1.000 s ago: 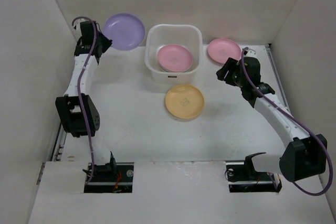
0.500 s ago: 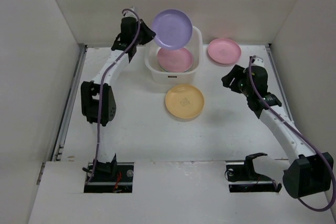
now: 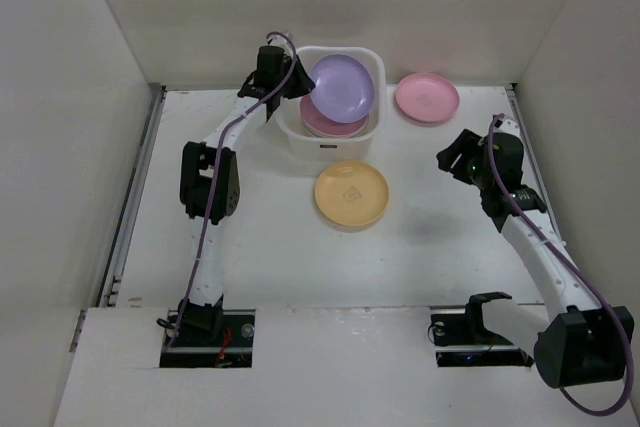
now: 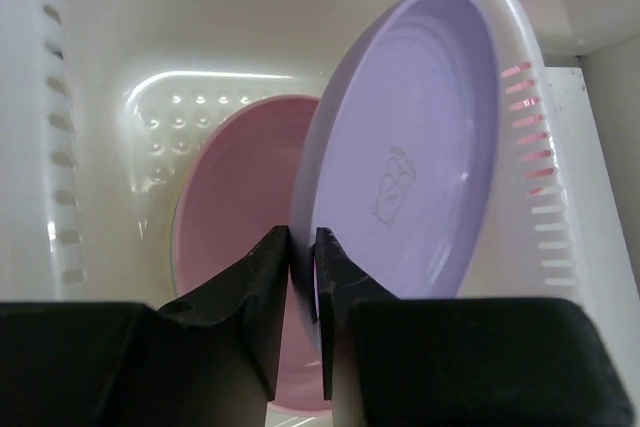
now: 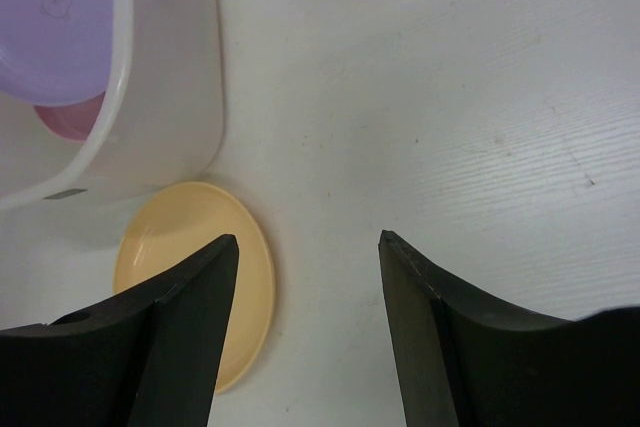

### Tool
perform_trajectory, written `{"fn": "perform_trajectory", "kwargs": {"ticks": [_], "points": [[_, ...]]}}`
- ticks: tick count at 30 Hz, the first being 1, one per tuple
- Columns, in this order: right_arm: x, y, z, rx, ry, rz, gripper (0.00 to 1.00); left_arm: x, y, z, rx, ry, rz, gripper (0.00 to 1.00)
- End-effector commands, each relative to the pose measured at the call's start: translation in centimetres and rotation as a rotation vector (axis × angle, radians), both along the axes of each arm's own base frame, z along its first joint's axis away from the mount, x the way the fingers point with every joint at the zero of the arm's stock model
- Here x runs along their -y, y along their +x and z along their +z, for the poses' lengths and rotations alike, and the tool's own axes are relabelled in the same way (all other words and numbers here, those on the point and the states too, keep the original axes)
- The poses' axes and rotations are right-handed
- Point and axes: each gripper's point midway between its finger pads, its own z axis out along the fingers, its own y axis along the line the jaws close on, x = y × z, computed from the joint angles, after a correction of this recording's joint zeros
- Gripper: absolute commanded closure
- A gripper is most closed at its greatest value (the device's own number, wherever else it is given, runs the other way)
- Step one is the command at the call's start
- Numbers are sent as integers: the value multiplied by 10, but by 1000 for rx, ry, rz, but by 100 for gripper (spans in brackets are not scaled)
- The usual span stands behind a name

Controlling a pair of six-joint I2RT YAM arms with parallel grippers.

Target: Place the plates into the plastic bin on the countertop

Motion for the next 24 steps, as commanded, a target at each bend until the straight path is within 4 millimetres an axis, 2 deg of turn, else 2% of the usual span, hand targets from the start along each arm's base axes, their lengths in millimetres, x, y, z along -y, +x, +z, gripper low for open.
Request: {"fn": "perform_trajectory", "kwargs": {"ticks": [1,6,11,14,18,21,24], "points": [[0,5,7,26,11,1,35,10,2,55,151,36,-47,85],[11,22,8,16,51,-57,35,7,-3,38,123,111,-61,78],[34,56,11,21,156,-167,35,4,-6,30,109,141,-69,68],[49,84,6,4,237,-223,36,2,-8,30,105,154,-71,54],[60,125,-6,-34,314,-259,37,-2,-11,35,114,174,-62,28],[61,156,-19,-70,332,-262,37,-9,-13,52,145,190,-31,0],[62,182,-36,-116,347,-263,38,-5,-16,79,191,179,-34,0]]}}
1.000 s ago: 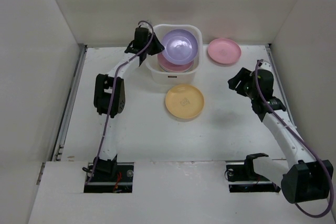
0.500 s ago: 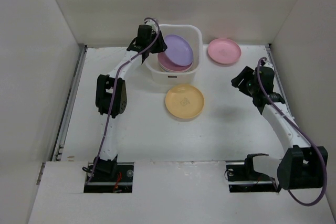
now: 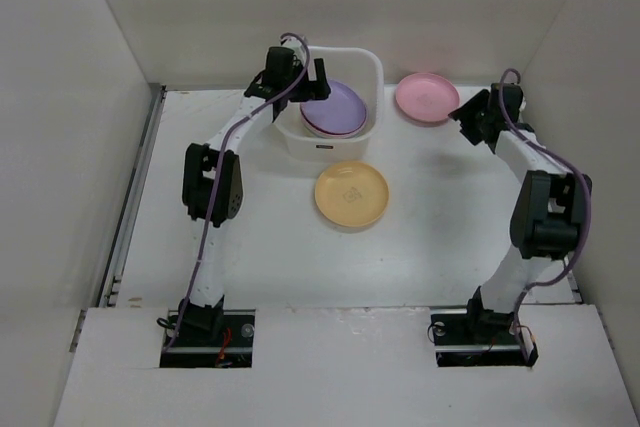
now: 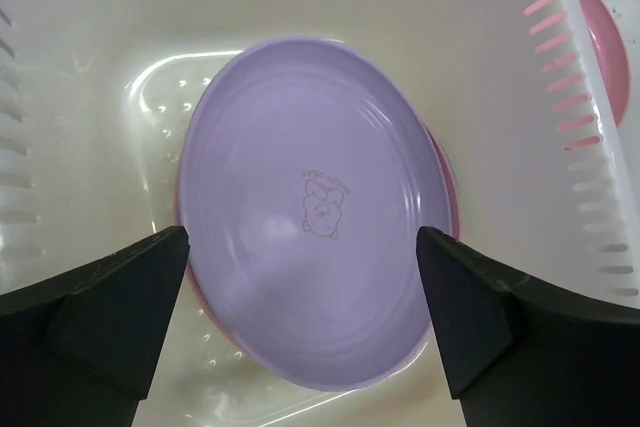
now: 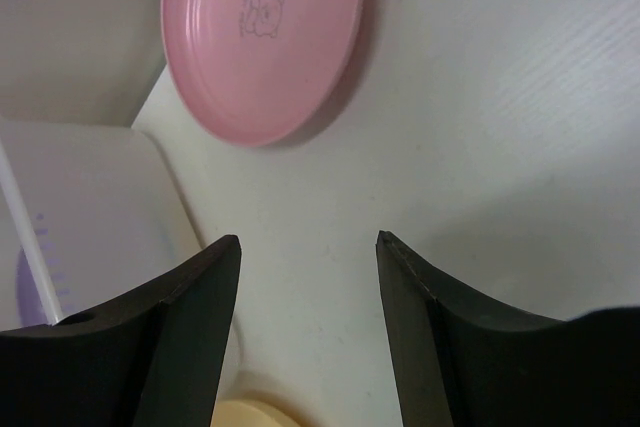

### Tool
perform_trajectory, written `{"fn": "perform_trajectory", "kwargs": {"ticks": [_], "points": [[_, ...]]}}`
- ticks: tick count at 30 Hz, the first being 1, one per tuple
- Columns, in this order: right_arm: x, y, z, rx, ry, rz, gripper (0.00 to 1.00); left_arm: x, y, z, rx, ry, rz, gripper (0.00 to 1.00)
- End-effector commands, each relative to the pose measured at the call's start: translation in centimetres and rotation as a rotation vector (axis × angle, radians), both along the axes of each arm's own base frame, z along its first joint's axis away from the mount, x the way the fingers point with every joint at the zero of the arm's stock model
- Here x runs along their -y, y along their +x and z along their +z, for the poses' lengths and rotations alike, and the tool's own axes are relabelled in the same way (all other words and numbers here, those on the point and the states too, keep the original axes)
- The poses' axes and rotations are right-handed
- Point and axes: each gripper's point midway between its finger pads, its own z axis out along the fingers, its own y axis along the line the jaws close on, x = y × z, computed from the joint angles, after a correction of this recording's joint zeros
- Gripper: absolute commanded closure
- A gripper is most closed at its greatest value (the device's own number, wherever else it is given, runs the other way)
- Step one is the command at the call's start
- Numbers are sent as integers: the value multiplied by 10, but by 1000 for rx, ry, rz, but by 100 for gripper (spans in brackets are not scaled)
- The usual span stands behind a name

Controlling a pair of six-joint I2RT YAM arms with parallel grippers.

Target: Place the plates into the plastic bin on the countertop

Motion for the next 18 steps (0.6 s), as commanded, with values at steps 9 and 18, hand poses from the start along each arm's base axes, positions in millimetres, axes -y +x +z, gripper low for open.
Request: {"fn": "perform_trajectory", "kwargs": {"ticks": [9,18], "points": [[1,72,-40,-70,180,-30,39,-37,-47,173,263,-43,109,0],[-1,89,-82,-173,262,-79,41,-105,-96,187,263,-52,261,0]]}}
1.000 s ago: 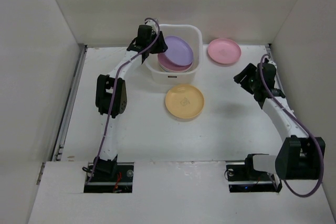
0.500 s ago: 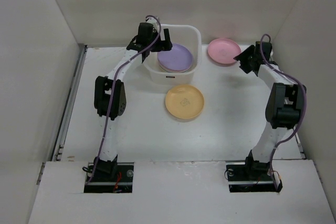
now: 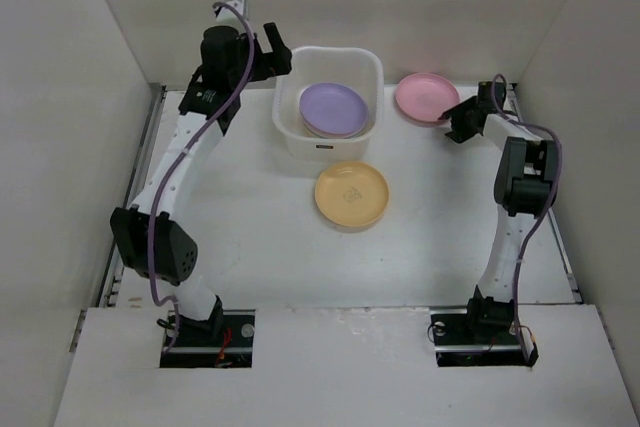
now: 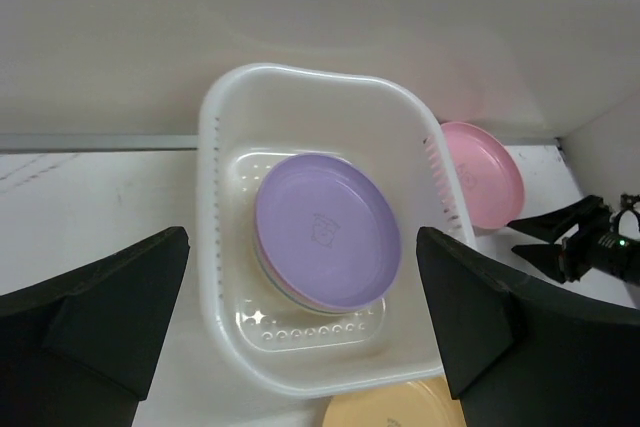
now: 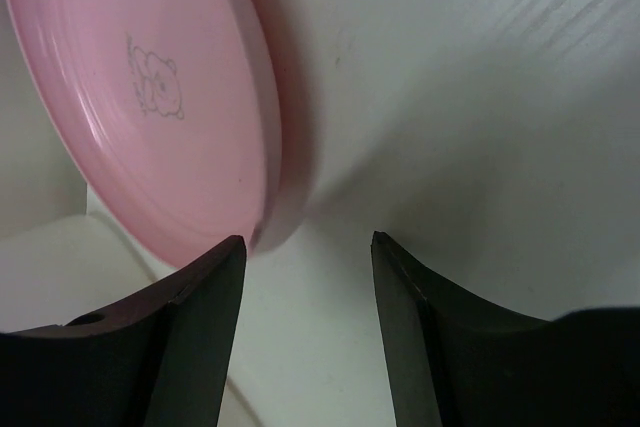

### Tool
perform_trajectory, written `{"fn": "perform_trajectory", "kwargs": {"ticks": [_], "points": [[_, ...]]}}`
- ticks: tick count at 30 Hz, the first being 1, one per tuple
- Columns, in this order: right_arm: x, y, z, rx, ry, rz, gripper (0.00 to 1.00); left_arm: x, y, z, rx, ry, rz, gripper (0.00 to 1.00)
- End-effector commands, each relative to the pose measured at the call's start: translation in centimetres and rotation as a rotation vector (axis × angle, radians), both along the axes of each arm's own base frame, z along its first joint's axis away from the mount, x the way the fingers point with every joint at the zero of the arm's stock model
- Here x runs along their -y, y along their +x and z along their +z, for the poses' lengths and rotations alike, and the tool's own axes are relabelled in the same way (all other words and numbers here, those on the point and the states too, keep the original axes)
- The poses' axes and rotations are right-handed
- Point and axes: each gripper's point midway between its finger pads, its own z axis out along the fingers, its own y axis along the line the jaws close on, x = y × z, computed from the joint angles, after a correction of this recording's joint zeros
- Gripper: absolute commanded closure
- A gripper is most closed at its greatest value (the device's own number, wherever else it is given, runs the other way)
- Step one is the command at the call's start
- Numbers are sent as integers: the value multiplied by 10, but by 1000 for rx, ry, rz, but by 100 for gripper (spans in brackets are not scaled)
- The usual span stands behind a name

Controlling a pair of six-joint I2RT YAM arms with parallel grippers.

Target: Place the plates into the plastic bin on the countertop

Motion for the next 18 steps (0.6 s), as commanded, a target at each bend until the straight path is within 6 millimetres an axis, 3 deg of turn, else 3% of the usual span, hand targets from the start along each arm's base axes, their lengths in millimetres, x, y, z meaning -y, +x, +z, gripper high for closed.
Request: {"fn": "perform_trajectory", "kwargs": {"ticks": [1,7,11,14,18], "points": [[-4,13,11,5,50,-27,41,-29,-8,-8,-16,-11,86,0],[-4,25,-2,-39,86,-52,44,-62,-29,-22,-51,-11,159,0],[-5,32,-11,-69,109,-69,52,-81,-41,-27,-62,-27,200,0],[-8,35,-15,-79,149,-89,67,-94,-48,-26,-62,-38,228,0],[-10,37,-9,-67,169,-102,95,-109,-55,-31,-77,-38,260,0]]}}
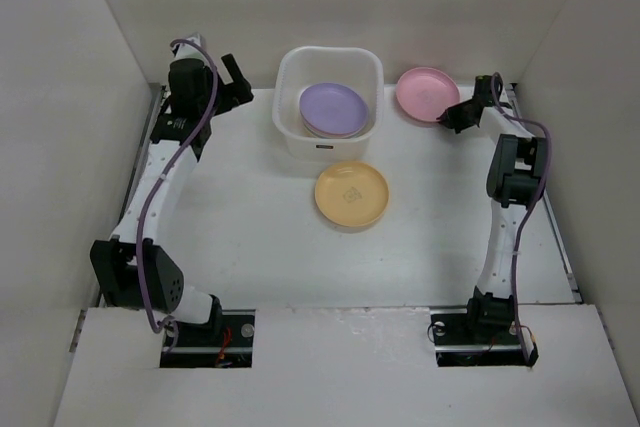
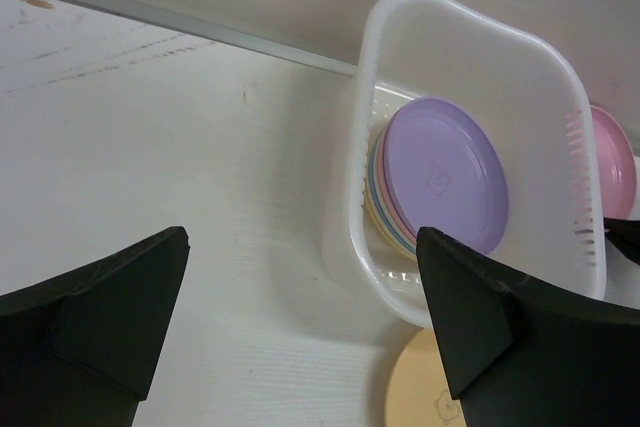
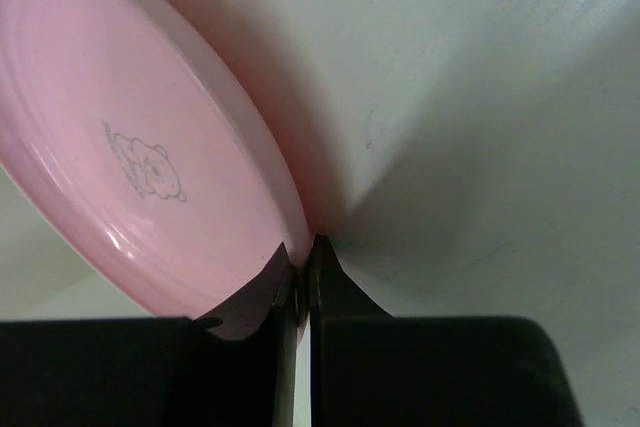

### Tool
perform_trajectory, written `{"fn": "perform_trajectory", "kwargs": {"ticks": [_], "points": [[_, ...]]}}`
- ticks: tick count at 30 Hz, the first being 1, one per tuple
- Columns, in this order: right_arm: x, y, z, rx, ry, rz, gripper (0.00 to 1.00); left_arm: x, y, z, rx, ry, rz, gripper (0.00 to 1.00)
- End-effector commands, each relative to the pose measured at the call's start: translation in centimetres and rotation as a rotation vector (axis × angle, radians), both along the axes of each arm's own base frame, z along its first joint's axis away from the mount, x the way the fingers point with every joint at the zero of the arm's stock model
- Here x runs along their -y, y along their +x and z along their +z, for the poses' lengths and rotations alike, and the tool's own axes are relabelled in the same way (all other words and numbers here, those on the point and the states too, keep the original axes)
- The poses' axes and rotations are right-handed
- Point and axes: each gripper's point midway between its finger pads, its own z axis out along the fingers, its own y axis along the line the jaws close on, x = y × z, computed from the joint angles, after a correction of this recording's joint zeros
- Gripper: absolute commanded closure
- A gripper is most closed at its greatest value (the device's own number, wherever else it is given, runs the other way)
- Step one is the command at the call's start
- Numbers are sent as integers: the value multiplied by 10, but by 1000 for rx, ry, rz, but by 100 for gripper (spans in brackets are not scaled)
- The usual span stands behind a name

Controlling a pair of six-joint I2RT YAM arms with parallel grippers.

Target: Place the plates into the plastic bin on the countertop

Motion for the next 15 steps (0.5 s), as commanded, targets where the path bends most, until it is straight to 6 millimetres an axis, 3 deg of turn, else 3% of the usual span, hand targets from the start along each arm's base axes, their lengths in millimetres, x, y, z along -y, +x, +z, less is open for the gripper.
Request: {"fn": "perform_trajectory", "kwargs": {"ticks": [1,4,6,9,15], "points": [[-6,0,12,-8,50,-30,100,-13,-13,30,80,-21,34,0],[-11,-8,37,41,35,-26,100,-19,-17,19,60,-22,51,0],[-14,-15,64,115,16,-19,100,-24,-20,7,34,-27,65,0],[-23,-31,118,261,-30,27,100,-26,-25,-15,-12,-32,77,0],[-54,-62,233,518,-168,148,100,-26,-43,-77,-140,-71,118,0]]}}
